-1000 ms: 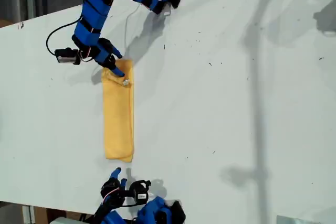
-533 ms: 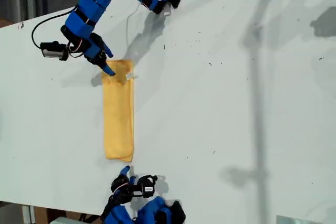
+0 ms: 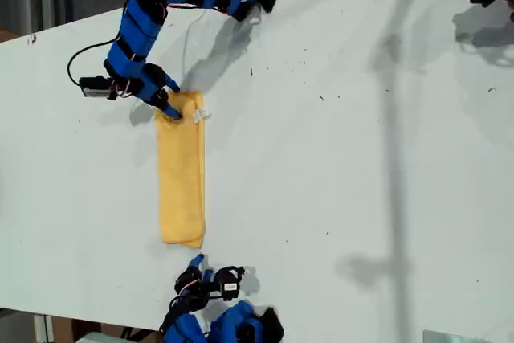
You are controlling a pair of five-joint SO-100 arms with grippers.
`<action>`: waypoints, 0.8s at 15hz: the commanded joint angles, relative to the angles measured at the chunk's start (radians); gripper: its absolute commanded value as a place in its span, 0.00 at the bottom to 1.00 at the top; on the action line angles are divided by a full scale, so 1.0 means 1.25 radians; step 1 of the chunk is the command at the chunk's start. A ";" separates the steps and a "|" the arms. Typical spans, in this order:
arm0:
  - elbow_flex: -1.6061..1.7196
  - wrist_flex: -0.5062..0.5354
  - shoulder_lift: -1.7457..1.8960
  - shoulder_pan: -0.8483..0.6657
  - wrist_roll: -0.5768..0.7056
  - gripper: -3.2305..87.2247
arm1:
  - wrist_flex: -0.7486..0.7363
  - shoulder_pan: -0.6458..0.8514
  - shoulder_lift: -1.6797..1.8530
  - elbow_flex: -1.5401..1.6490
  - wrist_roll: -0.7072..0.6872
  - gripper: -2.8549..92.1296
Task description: Grasp corners of a square towel and fold twice.
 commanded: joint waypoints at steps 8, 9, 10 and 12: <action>0.189 0.178 0.484 -0.081 -0.076 0.23 | -0.006 0.080 -0.048 0.045 -0.020 0.03; 0.206 0.212 0.546 -0.088 -0.088 0.24 | -0.033 0.114 -0.001 0.121 -0.022 0.03; 0.228 0.264 0.638 -0.096 -0.102 0.24 | -0.066 0.158 0.054 0.205 -0.025 0.03; 0.274 0.342 0.837 -0.081 -0.108 0.26 | -0.134 0.229 0.189 0.366 -0.017 0.03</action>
